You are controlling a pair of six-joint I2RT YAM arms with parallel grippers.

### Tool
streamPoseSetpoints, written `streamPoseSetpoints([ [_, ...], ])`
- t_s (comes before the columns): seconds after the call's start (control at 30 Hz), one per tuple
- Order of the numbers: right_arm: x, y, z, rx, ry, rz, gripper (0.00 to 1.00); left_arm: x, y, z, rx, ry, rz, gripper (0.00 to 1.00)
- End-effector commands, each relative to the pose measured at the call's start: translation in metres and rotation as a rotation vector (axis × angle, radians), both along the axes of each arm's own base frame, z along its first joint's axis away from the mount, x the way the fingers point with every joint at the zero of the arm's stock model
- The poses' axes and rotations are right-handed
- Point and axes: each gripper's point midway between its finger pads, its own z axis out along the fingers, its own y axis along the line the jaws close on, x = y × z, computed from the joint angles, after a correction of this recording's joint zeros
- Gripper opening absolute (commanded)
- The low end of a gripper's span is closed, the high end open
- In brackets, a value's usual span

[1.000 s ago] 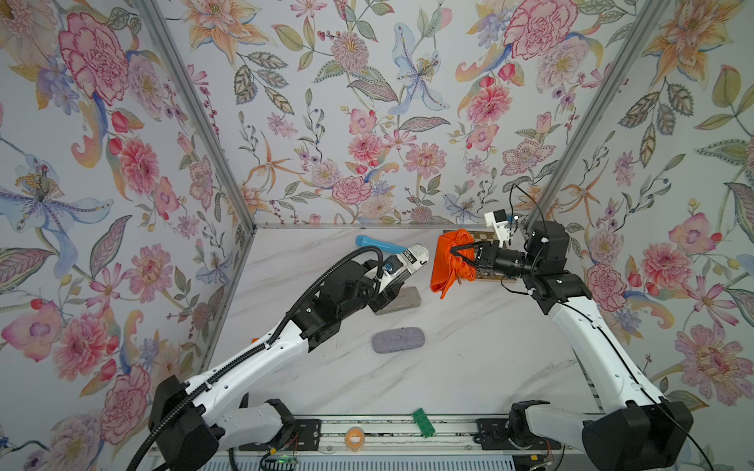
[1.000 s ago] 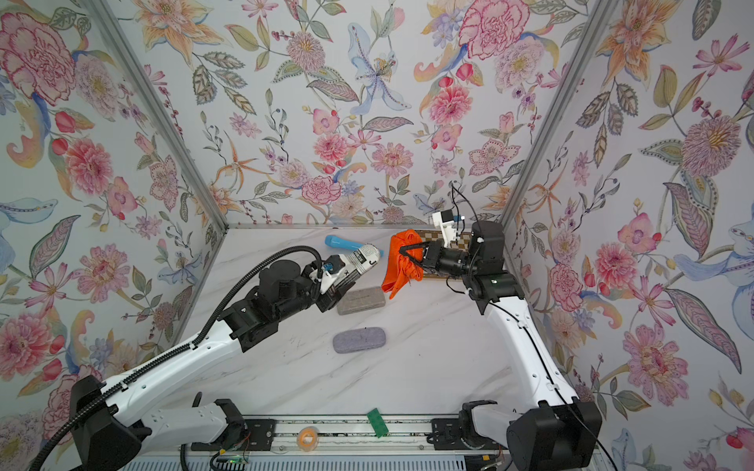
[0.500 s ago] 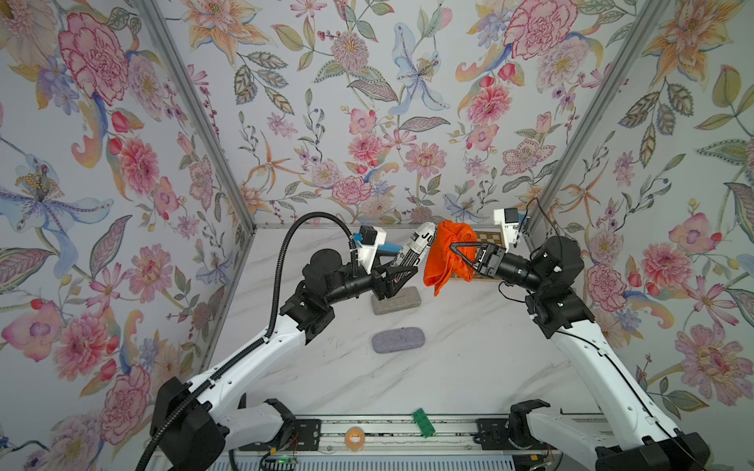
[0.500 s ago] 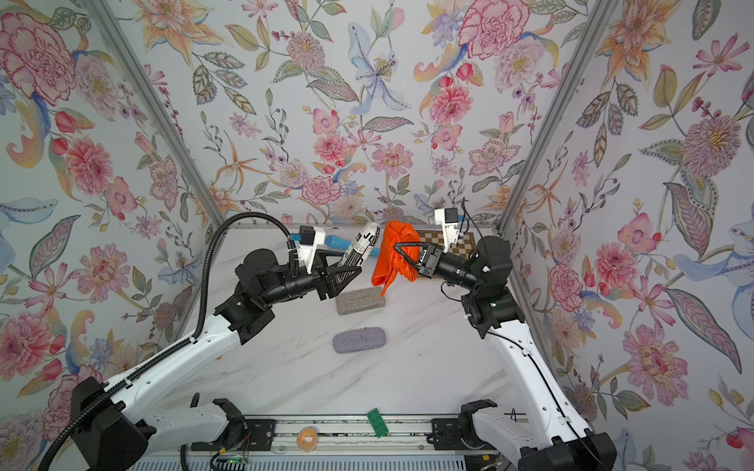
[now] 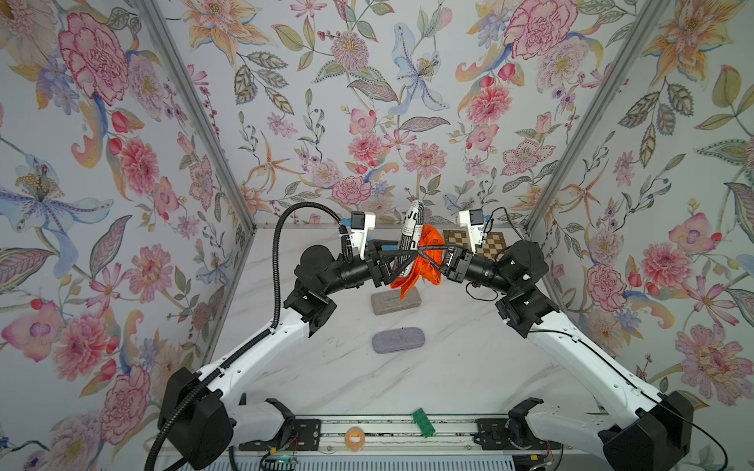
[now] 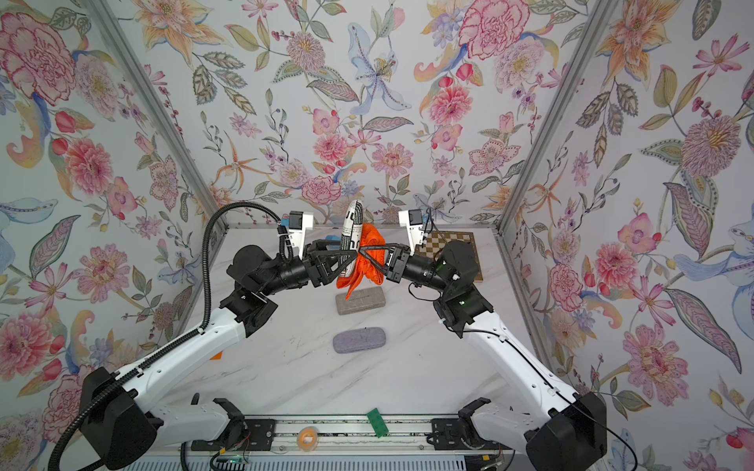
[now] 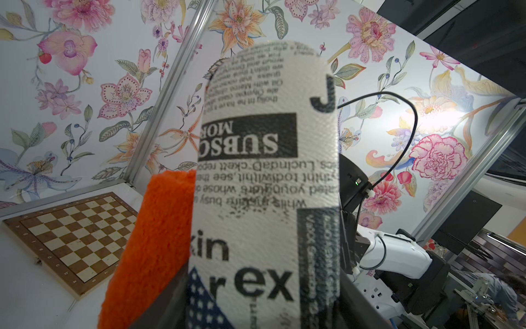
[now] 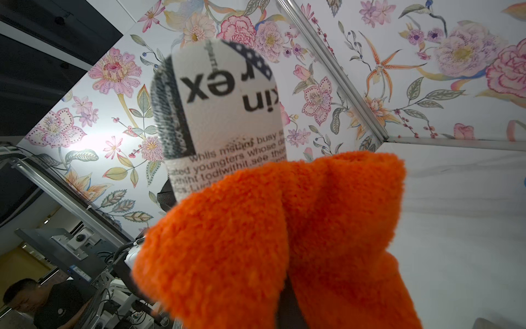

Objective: Wipe the eyeglass case
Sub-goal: Wipe the dirt from the eyeglass case.

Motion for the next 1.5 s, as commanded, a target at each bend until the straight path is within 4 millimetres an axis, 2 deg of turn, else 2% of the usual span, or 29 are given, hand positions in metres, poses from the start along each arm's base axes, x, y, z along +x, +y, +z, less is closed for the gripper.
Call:
streamPoseSetpoints([
  [0.0, -0.029, 0.017, 0.016, 0.024, -0.072, 0.153, 0.0, -0.008, -0.012, 0.005, -0.008, 0.02, -0.062, 0.26],
  [0.13, 0.001, -0.007, 0.053, 0.02, -0.139, 0.054, 0.0, -0.009, -0.011, -0.006, 0.007, 0.046, -0.061, 0.26],
  [0.17, 0.005, -0.013, 0.064, 0.026, -0.157, 0.035, 0.0, -0.01, -0.01, -0.009, 0.011, 0.051, -0.059, 0.26],
  [0.23, 0.007, -0.016, 0.071, 0.029, -0.166, 0.027, 0.0, -0.009, -0.009, -0.012, 0.015, 0.057, -0.048, 0.26],
  [0.3, -0.001, -0.01, 0.065, 0.027, -0.152, 0.05, 0.0, -0.006, -0.006, -0.011, 0.01, 0.055, -0.03, 0.26],
  [0.43, -0.021, 0.006, 0.024, 0.008, -0.069, 0.094, 0.0, 0.004, -0.004, -0.004, -0.019, 0.059, -0.012, 0.26],
  [0.53, -0.043, 0.019, 0.002, 0.021, -0.023, 0.158, 0.0, 0.012, -0.005, 0.005, -0.038, 0.055, -0.006, 0.26],
  [0.63, -0.047, 0.021, 0.002, 0.025, -0.036, 0.166, 0.0, 0.019, -0.008, 0.008, -0.026, 0.055, 0.005, 0.26],
  [0.77, -0.025, 0.01, 0.039, 0.025, -0.114, 0.114, 0.0, 0.019, -0.009, 0.0, -0.008, 0.075, 0.001, 0.26],
  [0.87, 0.008, -0.009, 0.067, 0.032, -0.16, 0.031, 0.0, 0.014, -0.007, -0.006, -0.002, 0.087, -0.001, 0.26],
  [0.93, 0.028, -0.019, 0.075, 0.034, -0.152, -0.016, 0.0, 0.009, -0.006, -0.009, 0.003, 0.09, -0.007, 0.26],
  [1.0, 0.035, -0.024, 0.08, 0.055, -0.146, -0.019, 0.0, 0.007, -0.003, -0.014, 0.01, 0.098, -0.001, 0.26],
  [1.1, 0.027, -0.017, 0.066, 0.059, -0.106, 0.011, 0.0, 0.007, 0.001, -0.017, 0.018, 0.095, 0.018, 0.26],
  [1.3, -0.017, 0.007, 0.007, -0.01, -0.008, 0.1, 0.0, 0.016, 0.005, -0.003, 0.0, 0.071, 0.046, 0.26],
  [1.33, -0.019, 0.008, -0.001, -0.019, 0.005, 0.105, 0.0, 0.017, 0.005, 0.002, -0.007, 0.061, 0.046, 0.26],
  [1.37, -0.031, 0.017, -0.005, -0.024, 0.01, 0.144, 0.0, 0.018, 0.005, 0.005, -0.012, 0.054, 0.045, 0.26],
  [1.47, -0.028, 0.021, -0.001, -0.024, 0.001, 0.161, 0.0, 0.018, 0.002, 0.013, -0.029, 0.043, 0.026, 0.26],
])
